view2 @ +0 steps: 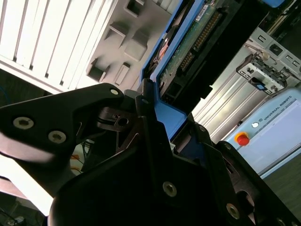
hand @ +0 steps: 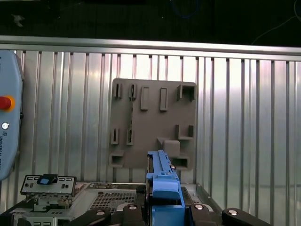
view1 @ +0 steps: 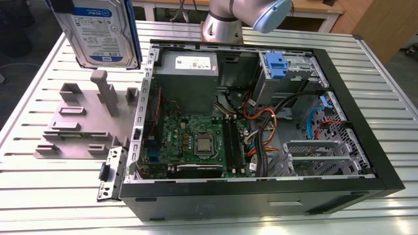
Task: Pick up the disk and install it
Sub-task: 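Pick up the disk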
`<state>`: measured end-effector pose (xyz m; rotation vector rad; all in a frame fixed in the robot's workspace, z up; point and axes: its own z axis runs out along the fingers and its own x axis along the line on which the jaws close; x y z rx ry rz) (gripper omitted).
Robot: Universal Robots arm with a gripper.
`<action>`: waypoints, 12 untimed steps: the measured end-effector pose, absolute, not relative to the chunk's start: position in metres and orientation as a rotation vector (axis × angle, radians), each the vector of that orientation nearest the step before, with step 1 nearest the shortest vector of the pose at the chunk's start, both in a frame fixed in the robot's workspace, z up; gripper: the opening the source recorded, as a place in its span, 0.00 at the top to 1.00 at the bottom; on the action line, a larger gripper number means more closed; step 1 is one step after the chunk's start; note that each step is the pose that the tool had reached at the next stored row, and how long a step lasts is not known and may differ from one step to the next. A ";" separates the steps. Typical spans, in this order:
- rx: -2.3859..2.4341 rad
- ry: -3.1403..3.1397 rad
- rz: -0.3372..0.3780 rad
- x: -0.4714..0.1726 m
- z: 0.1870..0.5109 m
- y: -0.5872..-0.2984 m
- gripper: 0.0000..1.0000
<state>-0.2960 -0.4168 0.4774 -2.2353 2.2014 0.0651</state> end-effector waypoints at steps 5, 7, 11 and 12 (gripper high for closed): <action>-2.235 2.202 0.065 -0.291 0.477 -0.417 0.64; -2.228 2.209 0.065 -0.289 0.477 -0.417 0.64; -2.219 2.218 0.065 -0.285 0.477 -0.417 0.64; -2.219 2.218 0.065 -0.284 0.477 -0.417 0.64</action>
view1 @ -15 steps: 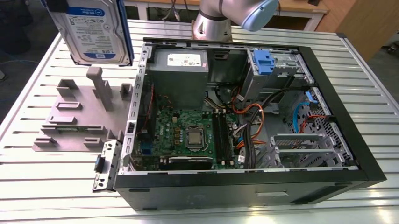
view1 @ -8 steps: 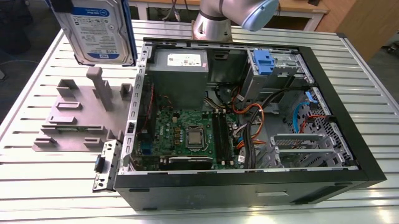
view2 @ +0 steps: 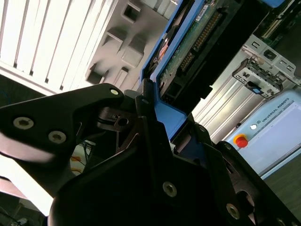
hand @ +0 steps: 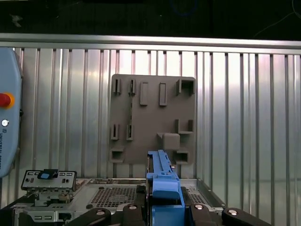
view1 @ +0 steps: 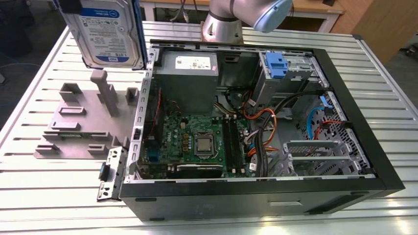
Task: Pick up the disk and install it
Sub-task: 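Pick up the disk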
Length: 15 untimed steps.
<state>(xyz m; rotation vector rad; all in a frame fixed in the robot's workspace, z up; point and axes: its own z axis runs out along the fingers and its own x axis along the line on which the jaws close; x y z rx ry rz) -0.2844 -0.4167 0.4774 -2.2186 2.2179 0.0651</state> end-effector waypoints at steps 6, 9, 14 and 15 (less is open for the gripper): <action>-2.219 2.218 0.065 -0.280 0.477 -0.417 0.64; -2.219 2.218 0.065 -0.277 0.477 -0.417 0.64; -2.219 2.218 0.065 -0.272 0.477 -0.417 0.64; -2.218 2.218 0.065 -0.272 0.477 -0.417 0.64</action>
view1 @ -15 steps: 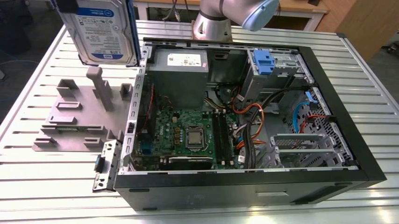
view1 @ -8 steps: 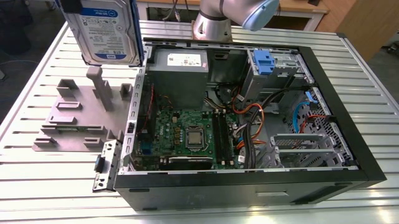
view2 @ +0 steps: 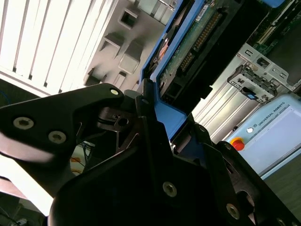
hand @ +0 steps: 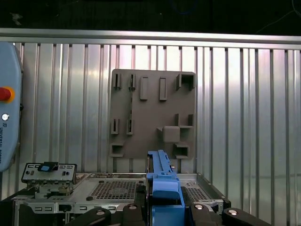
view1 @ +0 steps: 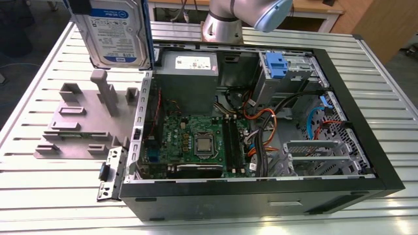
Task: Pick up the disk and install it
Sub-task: 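Pick up the disk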
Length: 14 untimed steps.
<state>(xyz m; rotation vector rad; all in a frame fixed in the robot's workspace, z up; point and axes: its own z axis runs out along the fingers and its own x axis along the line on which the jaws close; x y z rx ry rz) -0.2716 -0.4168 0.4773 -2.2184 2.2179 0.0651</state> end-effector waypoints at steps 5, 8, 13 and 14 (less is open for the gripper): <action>-2.219 2.218 0.065 -0.267 0.477 -0.417 0.64; -2.219 2.218 0.065 -0.264 0.477 -0.417 0.64; -2.218 2.218 0.065 -0.259 0.477 -0.417 0.64; -2.218 2.218 0.065 -0.258 0.477 -0.417 0.64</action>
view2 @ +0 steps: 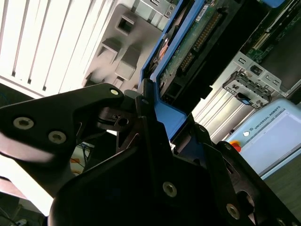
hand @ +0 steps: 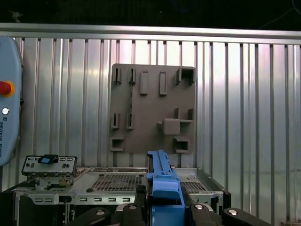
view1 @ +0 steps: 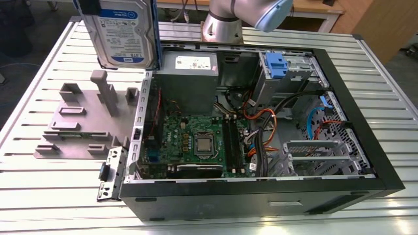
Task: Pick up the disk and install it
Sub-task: 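Pick up the disk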
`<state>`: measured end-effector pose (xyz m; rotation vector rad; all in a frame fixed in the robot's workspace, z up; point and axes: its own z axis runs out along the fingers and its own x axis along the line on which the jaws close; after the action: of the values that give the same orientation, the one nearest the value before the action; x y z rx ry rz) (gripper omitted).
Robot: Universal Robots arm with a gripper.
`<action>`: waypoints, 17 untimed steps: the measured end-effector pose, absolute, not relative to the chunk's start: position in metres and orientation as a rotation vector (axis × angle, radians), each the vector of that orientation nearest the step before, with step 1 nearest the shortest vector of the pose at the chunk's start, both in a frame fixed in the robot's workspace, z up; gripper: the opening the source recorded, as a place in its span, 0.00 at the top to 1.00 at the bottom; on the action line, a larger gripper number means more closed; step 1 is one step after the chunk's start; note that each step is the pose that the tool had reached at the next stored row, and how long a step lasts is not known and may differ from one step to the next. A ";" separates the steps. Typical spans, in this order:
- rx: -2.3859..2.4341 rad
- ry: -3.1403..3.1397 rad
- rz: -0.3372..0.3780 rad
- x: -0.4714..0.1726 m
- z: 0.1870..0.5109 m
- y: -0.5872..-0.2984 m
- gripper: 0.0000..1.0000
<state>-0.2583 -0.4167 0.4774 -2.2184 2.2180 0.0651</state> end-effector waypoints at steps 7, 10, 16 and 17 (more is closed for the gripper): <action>-2.219 2.218 0.065 -0.253 0.477 -0.417 0.64; -2.218 2.218 0.065 -0.250 0.477 -0.417 0.64; -2.218 2.218 0.065 -0.245 0.477 -0.417 0.64; -2.218 2.218 0.065 -0.244 0.477 -0.417 0.64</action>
<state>-0.2445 -0.4167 0.4774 -2.2185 2.2180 0.0651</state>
